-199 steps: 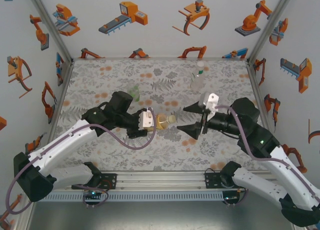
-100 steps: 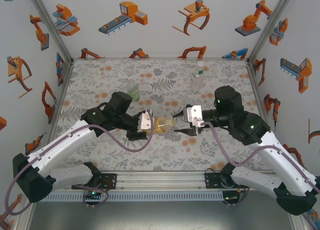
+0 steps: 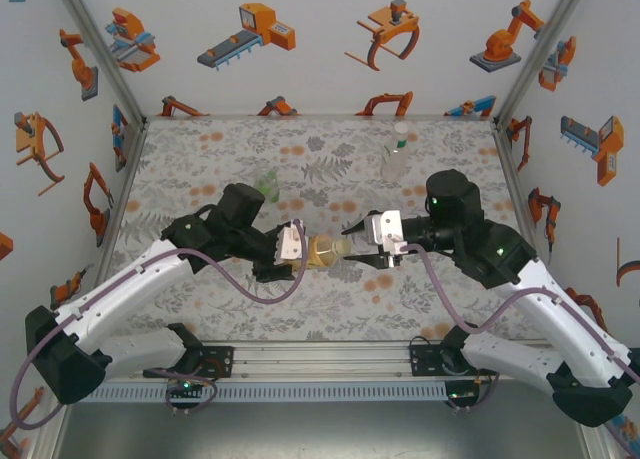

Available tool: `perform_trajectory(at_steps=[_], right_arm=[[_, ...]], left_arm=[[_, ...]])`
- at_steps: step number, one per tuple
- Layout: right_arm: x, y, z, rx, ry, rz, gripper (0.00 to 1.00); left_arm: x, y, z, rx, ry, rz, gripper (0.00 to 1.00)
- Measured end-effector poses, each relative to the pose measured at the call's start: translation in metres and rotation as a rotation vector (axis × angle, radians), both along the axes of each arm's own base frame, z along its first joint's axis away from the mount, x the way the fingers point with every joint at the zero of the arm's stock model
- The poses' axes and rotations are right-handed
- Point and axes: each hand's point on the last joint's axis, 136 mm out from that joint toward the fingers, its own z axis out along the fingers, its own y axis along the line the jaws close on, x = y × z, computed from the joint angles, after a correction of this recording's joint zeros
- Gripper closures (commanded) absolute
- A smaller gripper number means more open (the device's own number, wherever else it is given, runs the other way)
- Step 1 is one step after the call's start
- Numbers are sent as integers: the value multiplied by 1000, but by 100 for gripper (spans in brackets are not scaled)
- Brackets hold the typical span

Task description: Screw on the bottle caps

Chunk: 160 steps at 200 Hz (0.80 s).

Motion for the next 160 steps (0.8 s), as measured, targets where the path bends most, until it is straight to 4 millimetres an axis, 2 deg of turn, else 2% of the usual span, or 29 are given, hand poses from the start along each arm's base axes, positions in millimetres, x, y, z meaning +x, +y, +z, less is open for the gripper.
perform_trajectory(at_steps=[92,132,160], right_arm=[[0,3,-6,-12,13,10,61],[0,4,-7,-14,15,11,74],[1,5,-7,-14,33,-1,89]], left_arm=[[-1,0,0,-2,2,-2,100],[-1,1,-1,3,4,-5,100],[0,1,-1,6,-1,1,100]])
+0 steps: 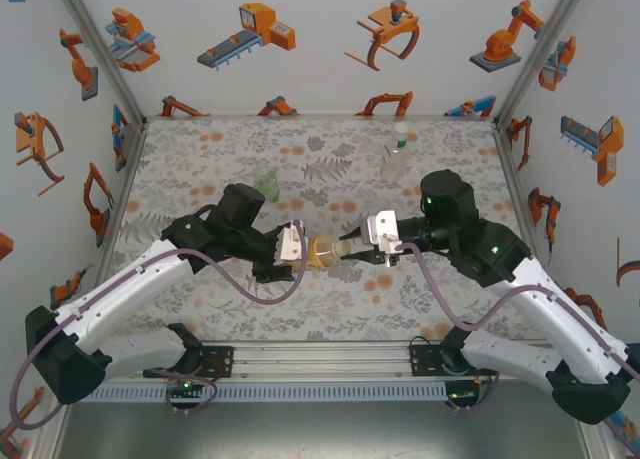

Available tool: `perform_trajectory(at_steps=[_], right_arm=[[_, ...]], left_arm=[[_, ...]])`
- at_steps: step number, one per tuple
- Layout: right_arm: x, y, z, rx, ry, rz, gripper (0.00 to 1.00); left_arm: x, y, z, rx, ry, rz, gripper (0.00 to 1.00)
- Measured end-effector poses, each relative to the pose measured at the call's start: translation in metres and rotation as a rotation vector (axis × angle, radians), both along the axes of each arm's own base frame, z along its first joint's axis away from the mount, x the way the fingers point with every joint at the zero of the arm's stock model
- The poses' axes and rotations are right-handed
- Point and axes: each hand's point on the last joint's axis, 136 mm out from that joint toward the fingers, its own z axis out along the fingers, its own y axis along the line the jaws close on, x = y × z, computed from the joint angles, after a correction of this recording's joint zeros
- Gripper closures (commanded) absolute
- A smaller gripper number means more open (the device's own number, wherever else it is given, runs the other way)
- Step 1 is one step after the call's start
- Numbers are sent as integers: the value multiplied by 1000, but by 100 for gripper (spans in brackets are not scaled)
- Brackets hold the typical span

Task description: Screw on the bottle caps

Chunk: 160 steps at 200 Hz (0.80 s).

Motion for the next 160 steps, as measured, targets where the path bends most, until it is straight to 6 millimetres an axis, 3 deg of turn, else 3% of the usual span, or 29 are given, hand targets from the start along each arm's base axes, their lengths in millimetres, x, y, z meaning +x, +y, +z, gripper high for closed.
perform_trajectory(at_steps=[17,74,122,160], right_arm=[[6,2,-1,-3,60,-43,100],[46,7,-11,127,418,-335,100],[97,-3,-29,325,930,-698,100],[118,-13,-47,379,1284,-929,100]], left_arm=[[4,1,-1,12,-13,17,100],[26,12,-10,86,-72,136,100],[53,17,-18,139,-114,262,100],[62,16,-21,149,-124,302,100]])
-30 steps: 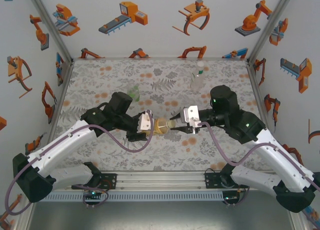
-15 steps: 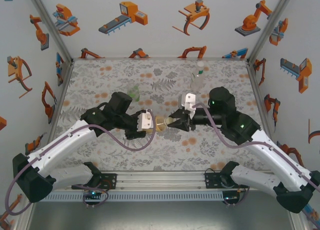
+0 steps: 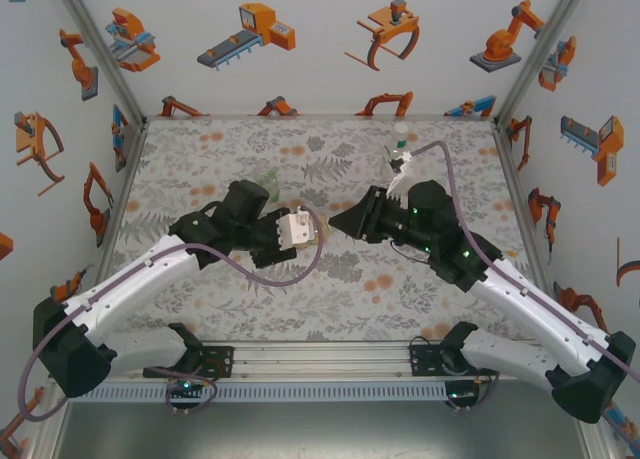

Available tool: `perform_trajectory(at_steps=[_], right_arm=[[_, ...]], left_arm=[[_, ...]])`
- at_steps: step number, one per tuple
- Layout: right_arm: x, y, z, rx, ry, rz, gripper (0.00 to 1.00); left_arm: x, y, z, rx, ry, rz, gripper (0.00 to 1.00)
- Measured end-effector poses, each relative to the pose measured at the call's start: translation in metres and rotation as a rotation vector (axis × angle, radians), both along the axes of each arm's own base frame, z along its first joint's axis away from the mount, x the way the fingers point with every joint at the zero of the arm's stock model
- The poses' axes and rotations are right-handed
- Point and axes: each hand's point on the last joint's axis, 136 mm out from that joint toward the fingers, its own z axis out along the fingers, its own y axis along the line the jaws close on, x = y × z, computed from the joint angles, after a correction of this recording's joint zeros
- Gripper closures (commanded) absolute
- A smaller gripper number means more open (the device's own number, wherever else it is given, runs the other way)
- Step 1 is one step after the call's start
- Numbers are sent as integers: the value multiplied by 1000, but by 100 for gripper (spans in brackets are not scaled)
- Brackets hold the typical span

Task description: Screw on the bottle caps

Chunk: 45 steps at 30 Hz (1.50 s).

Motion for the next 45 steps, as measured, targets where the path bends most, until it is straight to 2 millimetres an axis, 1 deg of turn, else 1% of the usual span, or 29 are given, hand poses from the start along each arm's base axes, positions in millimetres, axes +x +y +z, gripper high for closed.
perform_trajectory(at_steps=[3,6,12,13,15,16,18,20,21,22,25,31,35,37,41,45], right_arm=[[1,-3,-6,26,88,-46,100],[2,-4,-9,40,133,-64,100],[3,-1,-8,33,150,-63,100],[3,0,-6,30,144,-56,96],[2,1,-2,15,120,-35,77],[1,2,1,9,104,-23,64],[-1,3,6,-3,76,0,49],[-4,5,13,-18,33,31,37],[-6,4,16,-30,8,47,33],[-8,3,20,-41,-18,59,31],[-16,-3,32,-73,-104,89,31],[-37,-17,61,-128,-340,166,39],[-56,-16,78,-164,-551,278,40],[-67,-10,78,-194,-655,370,43],[-88,1,71,-267,-842,570,43],[-99,8,69,-333,-986,723,43]], left_arm=[[0,0,-1,3,1,1,100],[-1,1,-1,5,4,0,100],[-1,1,-2,5,9,7,100],[-1,1,-1,4,9,8,100],[-1,1,1,-2,6,9,100],[-1,1,2,-7,4,9,100],[-2,0,7,-21,-5,4,100],[-4,-5,12,-44,-15,-12,100],[-5,-7,13,-55,-19,-21,100],[-6,-9,15,-62,-20,-29,100],[-8,-12,17,-79,-19,-43,100],[-12,-15,22,-104,-15,-70,100],[-18,-19,23,-119,-2,-100,100],[-22,-22,24,-124,3,-120,100],[-27,-23,26,-130,-3,-141,100],[-33,-23,32,-146,-10,-163,100]])
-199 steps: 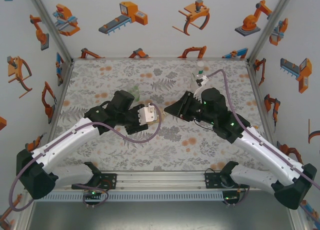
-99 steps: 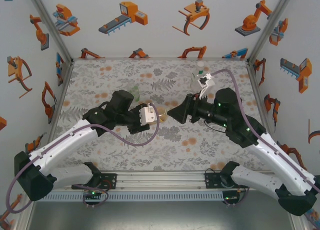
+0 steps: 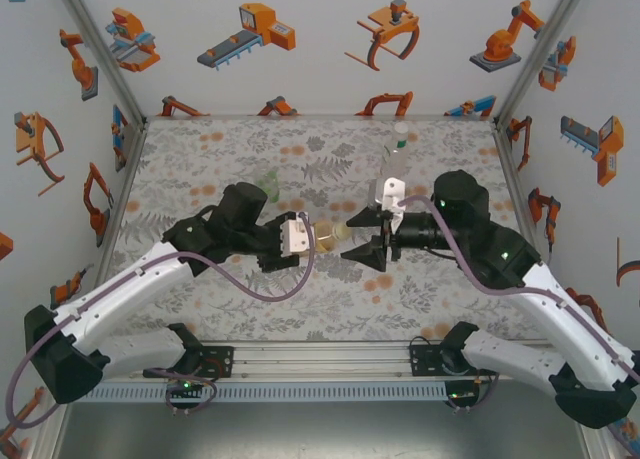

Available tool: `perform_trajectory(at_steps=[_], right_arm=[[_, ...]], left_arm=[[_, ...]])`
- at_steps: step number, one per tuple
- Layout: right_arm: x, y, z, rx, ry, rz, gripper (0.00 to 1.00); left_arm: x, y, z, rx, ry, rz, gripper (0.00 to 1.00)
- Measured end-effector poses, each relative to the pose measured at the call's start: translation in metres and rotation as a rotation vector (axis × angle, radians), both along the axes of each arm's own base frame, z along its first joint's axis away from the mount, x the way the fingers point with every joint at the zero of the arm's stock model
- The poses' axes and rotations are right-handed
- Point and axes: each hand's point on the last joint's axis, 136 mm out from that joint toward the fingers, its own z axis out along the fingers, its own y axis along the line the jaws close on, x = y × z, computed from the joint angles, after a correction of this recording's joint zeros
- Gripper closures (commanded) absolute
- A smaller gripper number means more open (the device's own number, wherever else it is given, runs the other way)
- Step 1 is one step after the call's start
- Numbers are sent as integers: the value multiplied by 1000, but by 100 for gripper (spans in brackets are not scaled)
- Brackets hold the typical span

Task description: Screw on the bottle caps

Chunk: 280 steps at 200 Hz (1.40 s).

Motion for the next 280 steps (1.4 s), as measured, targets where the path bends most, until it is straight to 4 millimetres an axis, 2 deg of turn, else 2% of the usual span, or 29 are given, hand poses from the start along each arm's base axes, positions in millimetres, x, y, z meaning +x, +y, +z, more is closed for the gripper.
perform_trajectory(at_steps=[43,69,127,280], right_arm=[[-7,1,-2,-51,-185,101,43],[-8,2,-2,-53,-238,128,48],[-13,5,-3,-47,-254,174,58],[-11,5,-5,-53,-259,172,61]], left_arm=[[-9,-1,3,-9,-6,-40,100],[-12,-1,3,-8,-3,-53,100],[-14,-1,2,-7,2,-66,100],[-16,-1,2,-10,9,-74,100]])
